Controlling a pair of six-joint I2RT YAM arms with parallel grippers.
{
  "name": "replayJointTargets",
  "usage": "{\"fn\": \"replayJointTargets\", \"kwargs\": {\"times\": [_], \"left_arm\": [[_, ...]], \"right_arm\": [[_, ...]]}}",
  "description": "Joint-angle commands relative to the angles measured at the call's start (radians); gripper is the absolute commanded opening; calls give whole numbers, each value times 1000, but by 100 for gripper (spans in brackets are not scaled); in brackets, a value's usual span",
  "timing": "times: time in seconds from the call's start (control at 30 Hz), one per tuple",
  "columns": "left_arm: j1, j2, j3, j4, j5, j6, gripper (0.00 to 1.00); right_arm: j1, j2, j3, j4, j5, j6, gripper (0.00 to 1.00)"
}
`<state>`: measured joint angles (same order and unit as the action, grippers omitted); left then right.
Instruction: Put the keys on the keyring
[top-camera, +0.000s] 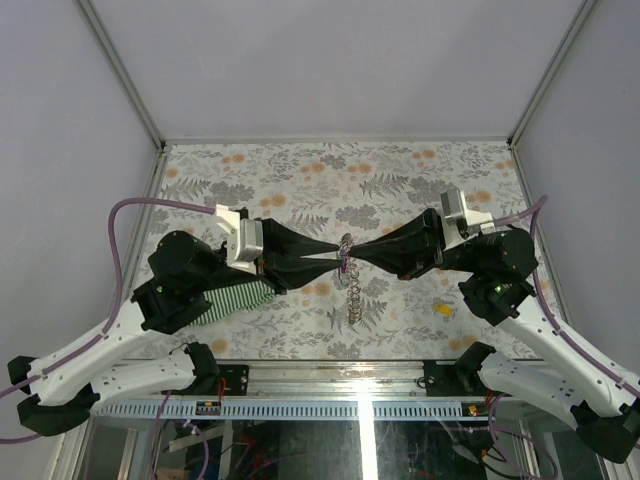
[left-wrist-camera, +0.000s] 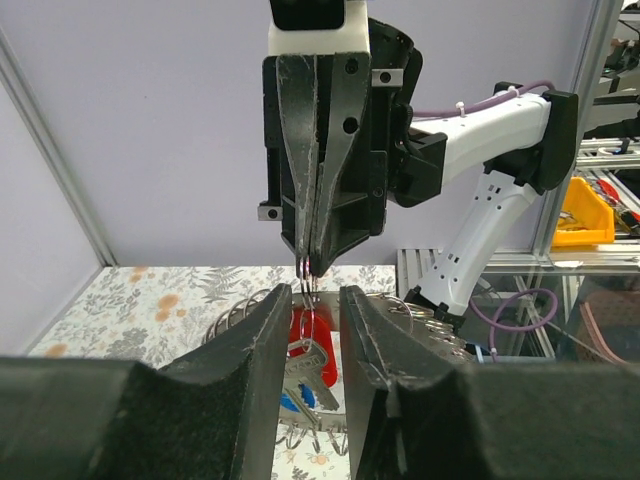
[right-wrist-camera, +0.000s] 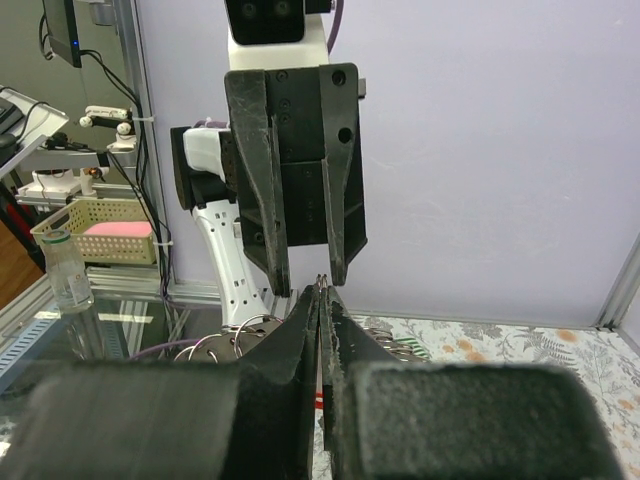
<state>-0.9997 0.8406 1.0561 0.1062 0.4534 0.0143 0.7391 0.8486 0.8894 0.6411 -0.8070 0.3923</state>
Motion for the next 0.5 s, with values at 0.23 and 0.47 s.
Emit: {"fn": "replayJointTargets", "kwargs": {"times": [0.23,0.47], "left_arm": [[-4,3,-42,126,18,-64,28],[-3,31,-28,140,48,-70,22]], "right_arm": [[5,-36,41,89,-6,-7,0],[6,-35,33,92,-6,-4,0]]}}
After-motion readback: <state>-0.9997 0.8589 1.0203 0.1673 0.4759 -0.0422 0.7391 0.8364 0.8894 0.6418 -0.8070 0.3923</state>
